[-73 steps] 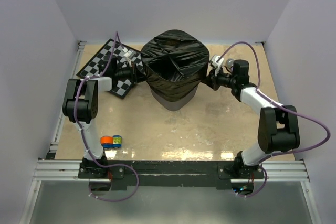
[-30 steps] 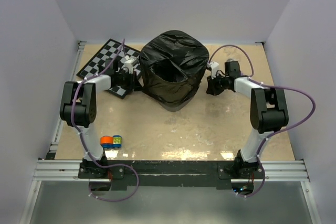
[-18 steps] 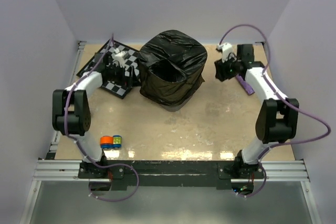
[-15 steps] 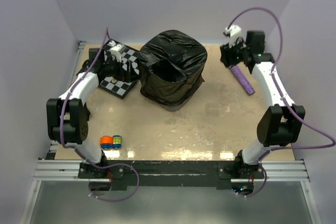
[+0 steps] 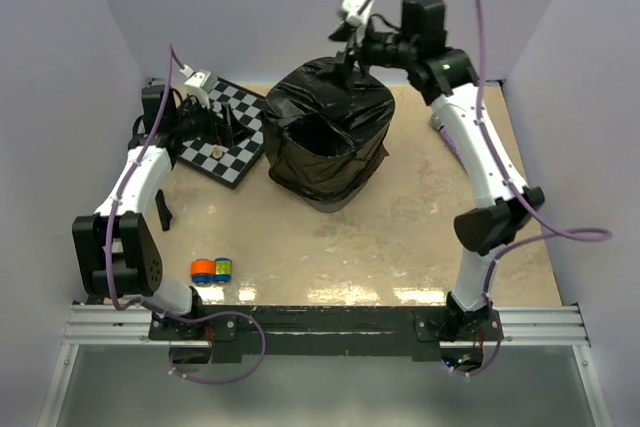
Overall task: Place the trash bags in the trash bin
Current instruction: Place the trash bag in the bin.
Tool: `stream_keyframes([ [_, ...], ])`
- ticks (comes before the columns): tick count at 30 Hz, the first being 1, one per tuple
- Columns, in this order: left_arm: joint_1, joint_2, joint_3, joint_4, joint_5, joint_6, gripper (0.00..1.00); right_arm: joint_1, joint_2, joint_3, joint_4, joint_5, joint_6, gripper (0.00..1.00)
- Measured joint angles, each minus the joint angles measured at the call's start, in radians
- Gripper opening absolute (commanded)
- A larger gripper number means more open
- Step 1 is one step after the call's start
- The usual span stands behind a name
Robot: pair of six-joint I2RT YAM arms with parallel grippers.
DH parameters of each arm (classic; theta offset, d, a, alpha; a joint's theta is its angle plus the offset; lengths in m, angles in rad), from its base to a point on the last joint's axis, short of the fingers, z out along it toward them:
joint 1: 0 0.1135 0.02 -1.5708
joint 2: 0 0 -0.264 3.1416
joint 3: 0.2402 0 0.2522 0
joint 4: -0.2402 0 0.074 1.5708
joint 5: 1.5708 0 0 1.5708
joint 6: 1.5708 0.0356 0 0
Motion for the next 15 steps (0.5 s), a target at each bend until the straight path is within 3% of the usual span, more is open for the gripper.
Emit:
stream_keyframes([
  [8,0.000,-0.087,-0.064,0.013,0.001,-0.013,1.00,0.067,0.250,0.054,-0.332,0.077,-0.195,0.79],
  [15,0.001,-0.100,-0.109,0.049,0.007,-0.025,0.99,0.084,0.303,0.032,-0.460,0.173,-0.283,0.73],
])
